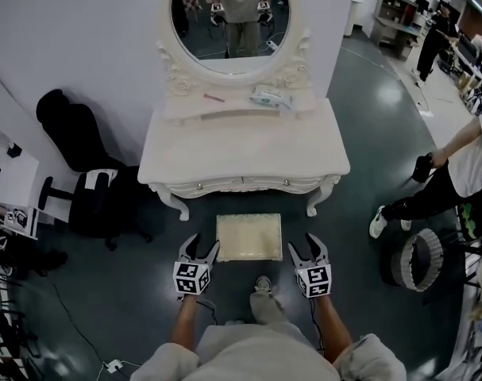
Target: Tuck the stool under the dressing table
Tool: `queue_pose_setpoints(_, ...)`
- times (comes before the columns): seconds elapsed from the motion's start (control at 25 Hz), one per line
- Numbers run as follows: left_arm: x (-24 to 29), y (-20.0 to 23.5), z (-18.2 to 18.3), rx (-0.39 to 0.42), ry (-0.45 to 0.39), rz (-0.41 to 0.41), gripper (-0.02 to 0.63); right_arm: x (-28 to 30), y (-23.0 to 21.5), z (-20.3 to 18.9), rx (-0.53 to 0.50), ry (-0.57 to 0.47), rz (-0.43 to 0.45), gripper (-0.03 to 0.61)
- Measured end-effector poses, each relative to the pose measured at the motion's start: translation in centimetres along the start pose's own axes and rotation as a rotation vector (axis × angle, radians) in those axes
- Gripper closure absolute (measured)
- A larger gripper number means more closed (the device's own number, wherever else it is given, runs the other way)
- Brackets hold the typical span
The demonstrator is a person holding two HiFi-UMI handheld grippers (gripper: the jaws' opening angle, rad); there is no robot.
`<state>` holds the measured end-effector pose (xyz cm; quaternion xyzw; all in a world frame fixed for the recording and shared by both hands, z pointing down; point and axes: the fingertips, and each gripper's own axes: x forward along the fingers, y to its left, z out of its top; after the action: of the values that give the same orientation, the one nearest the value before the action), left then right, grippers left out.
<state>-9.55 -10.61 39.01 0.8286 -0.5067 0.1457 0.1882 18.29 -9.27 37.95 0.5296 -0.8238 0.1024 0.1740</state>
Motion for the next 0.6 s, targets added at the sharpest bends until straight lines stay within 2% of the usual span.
queue_pose_setpoints(0.28, 1.7, 0.5, -2.2, -0.020, 0.050, 0.010, 0.368, 2.6, -0.2, -1.5, 0.013, 0.035, 0.033, 0.344)
queue_pose_setpoints(0.6, 2.9, 0.6, -5.9, -0.027, 0.106, -0.034, 0.367, 3.1, 1.3, -4.5, 0.030, 0.075, 0.030, 0.341)
